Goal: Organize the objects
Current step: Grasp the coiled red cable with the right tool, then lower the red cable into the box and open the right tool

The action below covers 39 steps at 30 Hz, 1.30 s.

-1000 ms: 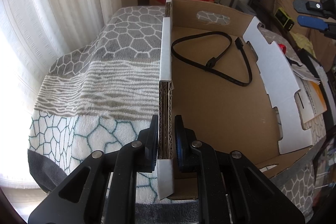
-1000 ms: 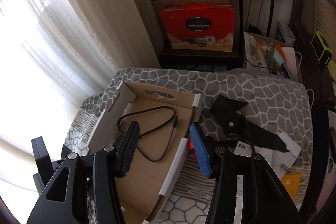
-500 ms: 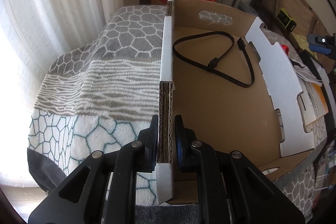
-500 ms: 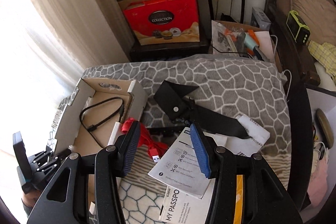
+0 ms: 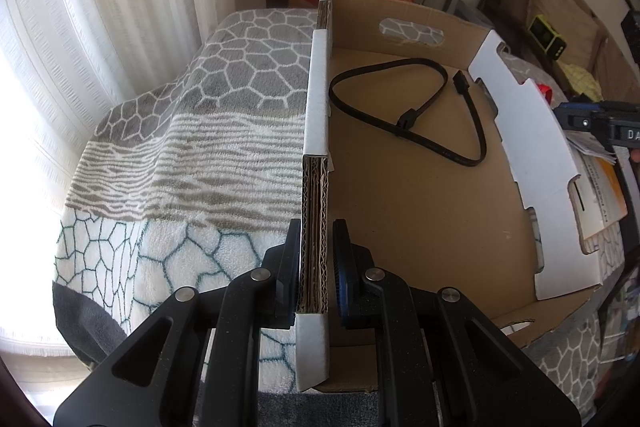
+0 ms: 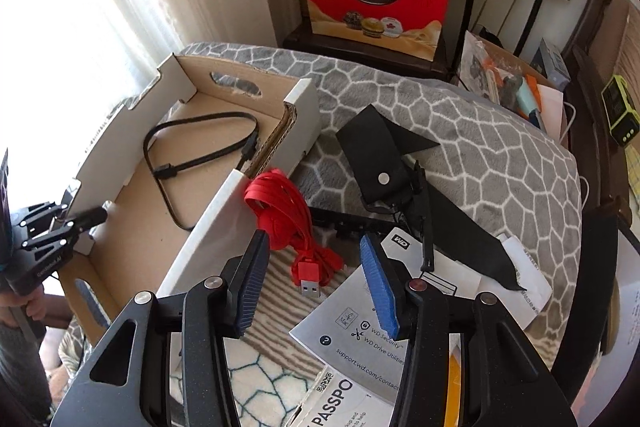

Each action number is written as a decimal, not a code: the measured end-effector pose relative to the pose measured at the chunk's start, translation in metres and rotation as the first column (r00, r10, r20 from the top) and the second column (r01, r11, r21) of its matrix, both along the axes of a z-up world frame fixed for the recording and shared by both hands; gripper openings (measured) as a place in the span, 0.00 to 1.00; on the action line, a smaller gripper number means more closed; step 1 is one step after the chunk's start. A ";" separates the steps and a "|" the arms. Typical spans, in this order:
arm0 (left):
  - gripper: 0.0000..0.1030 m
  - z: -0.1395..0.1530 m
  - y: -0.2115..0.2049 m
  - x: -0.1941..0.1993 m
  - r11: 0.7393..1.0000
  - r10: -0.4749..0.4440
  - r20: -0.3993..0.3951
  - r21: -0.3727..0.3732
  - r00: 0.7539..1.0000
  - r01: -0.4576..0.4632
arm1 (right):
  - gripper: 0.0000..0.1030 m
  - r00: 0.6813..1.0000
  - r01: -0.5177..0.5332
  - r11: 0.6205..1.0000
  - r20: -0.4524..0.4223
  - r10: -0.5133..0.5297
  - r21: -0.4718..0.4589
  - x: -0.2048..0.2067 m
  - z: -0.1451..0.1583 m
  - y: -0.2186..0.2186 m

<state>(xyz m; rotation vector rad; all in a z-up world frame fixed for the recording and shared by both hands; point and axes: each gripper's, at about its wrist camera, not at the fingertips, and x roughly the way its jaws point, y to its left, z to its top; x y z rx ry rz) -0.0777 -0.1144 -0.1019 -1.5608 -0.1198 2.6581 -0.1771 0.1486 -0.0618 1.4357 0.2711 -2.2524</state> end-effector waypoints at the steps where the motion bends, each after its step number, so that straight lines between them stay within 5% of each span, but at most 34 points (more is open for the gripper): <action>1: 0.12 0.000 0.000 0.000 1.000 0.000 0.000 0.000 1.000 0.000 | 0.48 1.000 -0.005 1.000 0.003 0.005 -0.003 0.000 -0.002 0.000; 16: 0.12 -0.001 0.000 0.000 1.000 0.003 0.003 0.003 1.000 -0.003 | 0.44 0.994 -0.107 0.988 0.000 0.108 0.113 -0.004 -0.028 -0.024; 21: 0.12 -0.001 0.000 -0.001 1.000 0.002 0.004 0.005 1.000 -0.002 | 0.20 0.995 -0.094 0.987 -0.024 0.097 0.130 -0.005 -0.034 -0.024; 39: 0.12 -0.002 0.002 -0.001 1.000 0.008 0.005 0.007 1.000 -0.008 | 0.16 0.999 0.006 0.994 -0.053 -0.011 -0.110 0.002 0.035 -0.016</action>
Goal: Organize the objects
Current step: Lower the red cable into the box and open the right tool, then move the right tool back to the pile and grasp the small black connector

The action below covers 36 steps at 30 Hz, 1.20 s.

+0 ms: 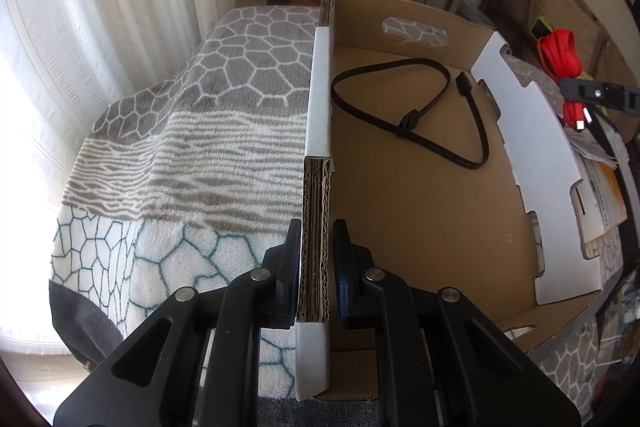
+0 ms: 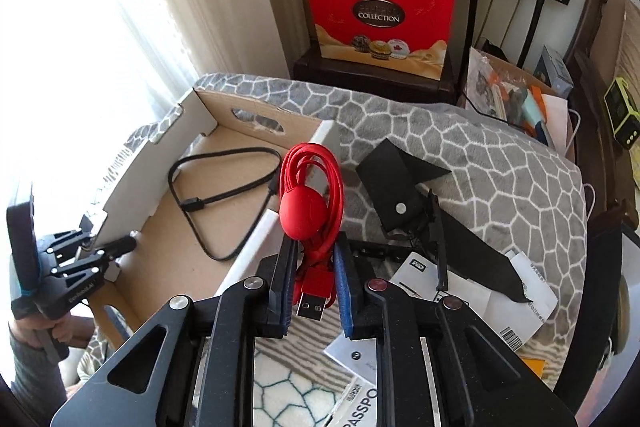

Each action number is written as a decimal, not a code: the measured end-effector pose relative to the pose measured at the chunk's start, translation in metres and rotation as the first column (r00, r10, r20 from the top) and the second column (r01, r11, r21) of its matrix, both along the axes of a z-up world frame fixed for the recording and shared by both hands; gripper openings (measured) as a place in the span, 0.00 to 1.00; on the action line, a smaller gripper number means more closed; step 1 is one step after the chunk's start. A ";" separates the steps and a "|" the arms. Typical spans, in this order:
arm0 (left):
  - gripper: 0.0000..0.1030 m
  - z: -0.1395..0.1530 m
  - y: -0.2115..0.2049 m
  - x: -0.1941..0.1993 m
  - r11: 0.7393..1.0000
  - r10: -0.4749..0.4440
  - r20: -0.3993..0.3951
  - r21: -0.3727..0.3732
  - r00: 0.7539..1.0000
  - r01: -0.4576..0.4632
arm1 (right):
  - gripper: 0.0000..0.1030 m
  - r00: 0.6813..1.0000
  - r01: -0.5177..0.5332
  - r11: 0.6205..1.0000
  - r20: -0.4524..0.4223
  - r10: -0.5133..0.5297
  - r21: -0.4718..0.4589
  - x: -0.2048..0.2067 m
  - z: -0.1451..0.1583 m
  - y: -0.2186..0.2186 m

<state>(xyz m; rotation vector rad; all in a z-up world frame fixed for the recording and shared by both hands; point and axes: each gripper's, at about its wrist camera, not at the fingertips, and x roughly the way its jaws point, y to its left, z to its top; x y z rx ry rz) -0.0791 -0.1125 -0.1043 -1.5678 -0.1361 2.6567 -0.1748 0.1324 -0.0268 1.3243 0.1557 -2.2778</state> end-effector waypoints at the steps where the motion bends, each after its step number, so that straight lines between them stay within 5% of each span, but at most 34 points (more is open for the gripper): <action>1: 0.12 0.000 0.000 0.000 1.000 0.002 -0.001 0.001 1.000 -0.002 | 0.16 1.000 -0.008 1.000 0.001 0.008 -0.005 0.001 0.004 -0.005; 6: 0.12 -0.001 0.000 -0.001 1.000 0.005 -0.001 0.003 1.000 -0.005 | 0.16 0.999 -0.041 0.999 0.033 0.042 -0.005 -0.002 0.005 -0.043; 18: 0.12 -0.001 -0.003 -0.002 1.000 0.004 -0.001 0.011 1.000 -0.004 | 0.16 0.983 0.004 1.000 0.184 -0.008 0.026 -0.028 -0.046 -0.097; 26: 0.12 0.000 -0.004 -0.001 1.000 0.002 -0.004 0.016 1.000 -0.002 | 0.17 0.987 -0.016 0.990 0.158 -0.006 0.137 -0.024 -0.055 -0.111; 29: 0.12 0.000 -0.004 -0.002 1.000 0.003 -0.003 0.020 1.000 -0.003 | 0.26 0.991 -0.018 0.987 0.136 -0.004 0.162 -0.021 -0.052 -0.112; 36: 0.12 0.002 -0.005 -0.001 1.000 0.010 0.000 0.014 1.000 -0.010 | 0.30 0.996 -0.003 0.995 0.089 -0.006 0.105 -0.013 -0.021 -0.094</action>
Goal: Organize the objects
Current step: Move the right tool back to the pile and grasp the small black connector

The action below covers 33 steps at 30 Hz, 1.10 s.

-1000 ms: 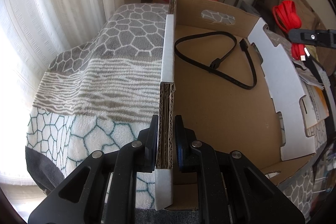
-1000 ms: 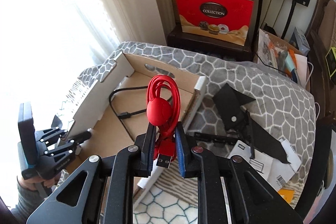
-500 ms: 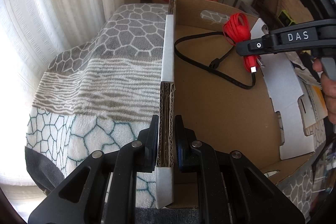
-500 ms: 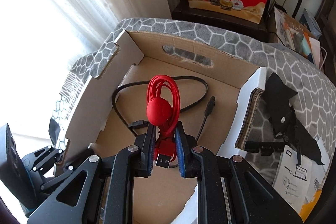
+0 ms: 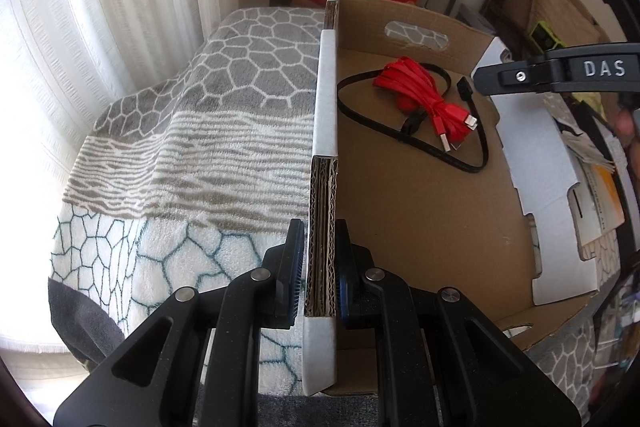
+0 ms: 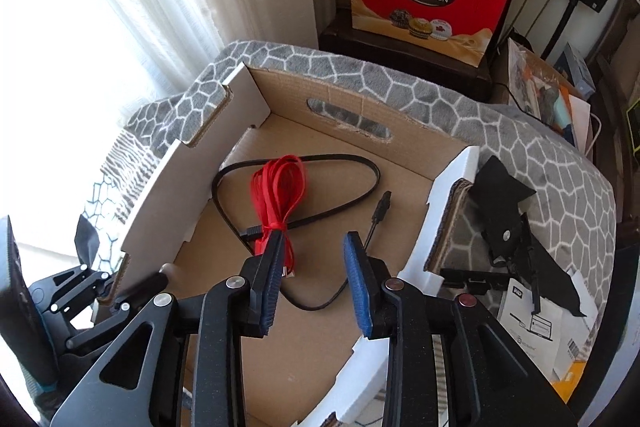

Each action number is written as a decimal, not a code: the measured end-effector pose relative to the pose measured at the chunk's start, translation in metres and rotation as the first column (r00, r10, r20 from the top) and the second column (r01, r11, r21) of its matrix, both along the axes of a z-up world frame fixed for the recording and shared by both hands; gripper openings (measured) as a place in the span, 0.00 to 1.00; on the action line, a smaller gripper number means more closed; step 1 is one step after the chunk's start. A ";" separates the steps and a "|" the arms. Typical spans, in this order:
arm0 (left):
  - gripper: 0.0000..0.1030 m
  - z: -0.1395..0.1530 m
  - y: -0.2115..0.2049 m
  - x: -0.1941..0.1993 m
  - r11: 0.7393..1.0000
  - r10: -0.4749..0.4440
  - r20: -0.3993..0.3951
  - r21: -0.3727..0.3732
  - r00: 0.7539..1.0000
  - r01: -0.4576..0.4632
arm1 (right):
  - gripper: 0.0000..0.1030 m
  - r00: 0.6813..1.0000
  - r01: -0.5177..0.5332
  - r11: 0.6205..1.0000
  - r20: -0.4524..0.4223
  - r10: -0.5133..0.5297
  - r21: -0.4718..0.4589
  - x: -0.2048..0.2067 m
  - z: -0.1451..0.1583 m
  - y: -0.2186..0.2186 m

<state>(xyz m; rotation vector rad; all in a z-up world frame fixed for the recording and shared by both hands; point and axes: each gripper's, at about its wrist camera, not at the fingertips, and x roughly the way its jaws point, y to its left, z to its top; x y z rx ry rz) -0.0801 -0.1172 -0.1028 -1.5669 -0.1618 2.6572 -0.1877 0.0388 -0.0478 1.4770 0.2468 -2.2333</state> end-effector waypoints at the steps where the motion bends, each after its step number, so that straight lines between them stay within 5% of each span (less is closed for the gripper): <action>1: 0.12 0.000 0.000 0.000 1.000 0.001 0.000 -0.001 1.000 -0.001 | 0.31 1.000 0.003 1.000 -0.009 -0.003 -0.005 0.001 0.006 0.005; 14: 0.13 -0.001 0.000 0.000 1.000 0.012 0.007 -0.009 1.000 -0.012 | 0.38 0.991 0.107 0.994 -0.082 -0.108 -0.016 0.010 0.049 0.098; 25: 0.13 -0.002 0.002 -0.002 1.000 0.021 0.017 -0.017 1.000 -0.021 | 0.38 0.975 0.216 0.976 -0.046 -0.215 0.008 -0.007 0.028 0.165; 33: 0.13 -0.003 0.000 -0.003 1.000 0.020 0.017 -0.021 1.000 -0.020 | 0.38 0.974 0.227 0.974 0.001 -0.227 0.024 -0.025 -0.002 0.171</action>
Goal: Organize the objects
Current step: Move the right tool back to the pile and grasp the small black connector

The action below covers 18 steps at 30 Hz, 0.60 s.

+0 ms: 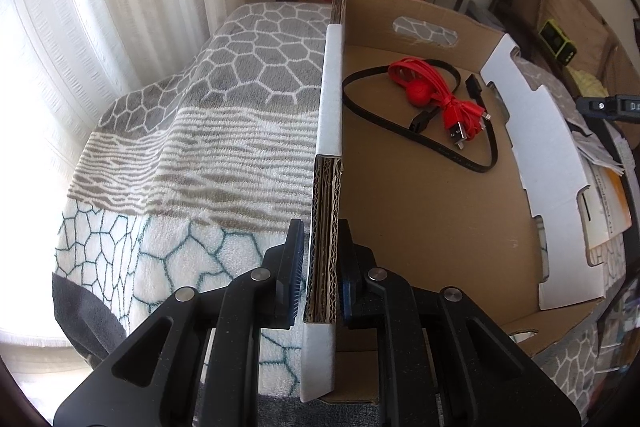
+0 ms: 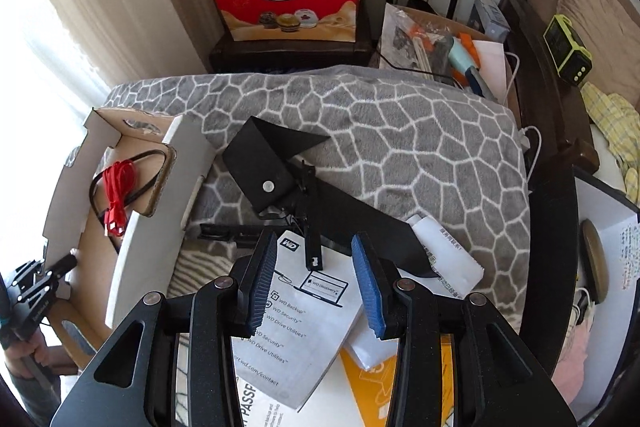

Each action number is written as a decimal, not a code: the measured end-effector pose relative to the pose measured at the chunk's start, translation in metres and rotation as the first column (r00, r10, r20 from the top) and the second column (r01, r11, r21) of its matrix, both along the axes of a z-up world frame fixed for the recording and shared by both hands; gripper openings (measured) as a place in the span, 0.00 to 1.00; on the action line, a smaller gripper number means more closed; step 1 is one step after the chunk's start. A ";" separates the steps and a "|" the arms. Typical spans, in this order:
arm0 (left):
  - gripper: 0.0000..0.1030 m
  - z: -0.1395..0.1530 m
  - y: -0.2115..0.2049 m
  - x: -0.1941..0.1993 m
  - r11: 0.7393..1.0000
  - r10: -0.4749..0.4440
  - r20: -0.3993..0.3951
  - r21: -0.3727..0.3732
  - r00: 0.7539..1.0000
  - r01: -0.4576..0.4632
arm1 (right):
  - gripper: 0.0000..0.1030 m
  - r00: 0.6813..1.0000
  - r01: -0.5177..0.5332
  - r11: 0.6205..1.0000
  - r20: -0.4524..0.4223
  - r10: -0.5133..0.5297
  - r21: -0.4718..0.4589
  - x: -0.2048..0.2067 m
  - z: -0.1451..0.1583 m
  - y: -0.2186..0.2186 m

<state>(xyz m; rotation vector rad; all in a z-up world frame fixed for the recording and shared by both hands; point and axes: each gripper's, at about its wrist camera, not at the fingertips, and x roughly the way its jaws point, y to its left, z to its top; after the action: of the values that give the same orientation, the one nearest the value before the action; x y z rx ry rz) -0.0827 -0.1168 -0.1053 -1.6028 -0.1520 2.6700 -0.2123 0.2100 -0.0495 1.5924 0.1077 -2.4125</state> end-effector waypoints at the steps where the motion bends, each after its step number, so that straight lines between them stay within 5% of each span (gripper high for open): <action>1: 0.13 0.000 0.000 0.000 1.000 0.000 0.000 0.000 1.000 0.000 | 0.38 1.000 -0.001 1.000 0.003 0.001 0.004 -0.002 -0.003 -0.001; 8: 0.13 0.000 0.000 0.000 1.000 -0.001 0.000 -0.001 1.000 0.001 | 0.38 0.999 -0.019 0.999 0.044 0.017 0.039 -0.017 -0.024 -0.015; 18: 0.13 0.000 -0.001 -0.001 1.000 0.000 0.000 0.003 1.000 0.000 | 0.16 0.996 -0.012 0.999 0.093 0.008 0.053 -0.028 -0.043 -0.020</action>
<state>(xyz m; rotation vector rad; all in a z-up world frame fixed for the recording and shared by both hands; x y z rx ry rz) -0.0833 -0.1183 -0.1057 -1.6020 -0.1557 2.6681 -0.2404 0.1904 -0.0924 1.7196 0.1644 -2.3427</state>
